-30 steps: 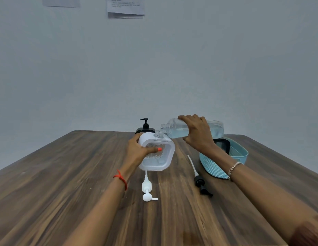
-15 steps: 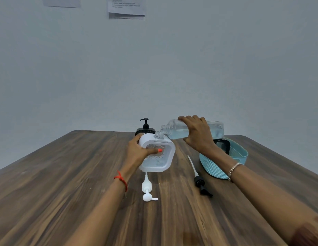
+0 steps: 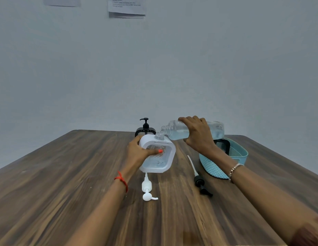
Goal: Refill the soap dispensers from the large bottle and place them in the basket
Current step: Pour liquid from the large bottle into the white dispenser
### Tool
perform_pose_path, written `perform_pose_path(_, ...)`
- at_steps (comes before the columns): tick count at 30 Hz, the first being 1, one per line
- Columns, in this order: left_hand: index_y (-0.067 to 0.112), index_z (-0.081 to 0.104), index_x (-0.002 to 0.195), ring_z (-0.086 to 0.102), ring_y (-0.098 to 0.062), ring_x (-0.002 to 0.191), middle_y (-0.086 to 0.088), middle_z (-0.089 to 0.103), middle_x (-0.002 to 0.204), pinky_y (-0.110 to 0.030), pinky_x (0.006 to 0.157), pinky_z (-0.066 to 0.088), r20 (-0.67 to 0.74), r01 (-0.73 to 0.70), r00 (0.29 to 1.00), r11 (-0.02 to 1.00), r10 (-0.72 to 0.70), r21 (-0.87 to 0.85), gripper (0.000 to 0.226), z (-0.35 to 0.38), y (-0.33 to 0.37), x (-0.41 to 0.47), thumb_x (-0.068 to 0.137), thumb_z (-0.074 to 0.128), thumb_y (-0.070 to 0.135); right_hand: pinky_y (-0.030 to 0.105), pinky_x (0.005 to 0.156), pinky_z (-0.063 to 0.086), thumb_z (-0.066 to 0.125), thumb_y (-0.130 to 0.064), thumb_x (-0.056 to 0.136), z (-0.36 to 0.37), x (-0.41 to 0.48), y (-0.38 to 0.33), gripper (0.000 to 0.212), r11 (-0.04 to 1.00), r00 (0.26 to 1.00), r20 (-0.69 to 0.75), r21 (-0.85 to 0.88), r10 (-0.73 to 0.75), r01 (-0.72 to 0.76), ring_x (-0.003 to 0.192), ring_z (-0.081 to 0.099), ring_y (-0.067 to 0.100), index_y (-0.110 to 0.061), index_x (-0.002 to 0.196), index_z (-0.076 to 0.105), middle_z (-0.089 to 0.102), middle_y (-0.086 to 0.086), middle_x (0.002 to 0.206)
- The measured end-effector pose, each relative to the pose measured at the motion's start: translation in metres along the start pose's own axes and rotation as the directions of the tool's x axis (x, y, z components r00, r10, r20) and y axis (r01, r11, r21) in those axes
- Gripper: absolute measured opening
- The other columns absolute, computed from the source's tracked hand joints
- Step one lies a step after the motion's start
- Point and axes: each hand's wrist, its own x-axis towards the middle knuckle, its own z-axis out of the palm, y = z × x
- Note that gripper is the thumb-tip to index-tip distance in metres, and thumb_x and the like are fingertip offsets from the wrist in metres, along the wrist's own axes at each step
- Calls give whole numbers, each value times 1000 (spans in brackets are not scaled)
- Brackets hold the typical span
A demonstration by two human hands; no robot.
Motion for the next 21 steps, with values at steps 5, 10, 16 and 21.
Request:
perform_pose_path(5,30,56,81,62,-15,75,5,65,81,-25,65,54,2,-3,1000,1000,3,7,48,1,0,-1,52,89,10,33,66,43,78,5,42,1,-1,0,62,1000,1000,4,3,2,-2,69,60,28,-9,101,64,67,5,82)
perform_pose_path(10,23,58,90,63,-18,77,3,65,83,-25,64,53,0,7,1000,1000,-7,8,50,1,-1,-1,53,89,11,34,65,44,78,5,42,1,-2,0,62,1000,1000,7,8,1,-1,69,60,28,-9,101,64,68,6,82)
perform_pose_path(16,19,59,91,64,-21,78,1,66,83,-28,67,55,-11,20,1000,1000,-20,-1,51,2,-2,0,51,90,11,33,66,44,78,5,41,0,-1,0,62,1000,1000,0,5,-2,2,67,60,29,-9,100,65,68,6,81)
perform_pose_path(21,15,60,96,65,-23,82,-5,67,89,-33,72,56,-20,16,1000,1000,-16,4,53,3,-3,1,52,90,11,34,66,45,79,4,41,-1,-1,0,62,1000,1000,-1,5,-7,7,68,60,28,-9,100,65,68,6,81)
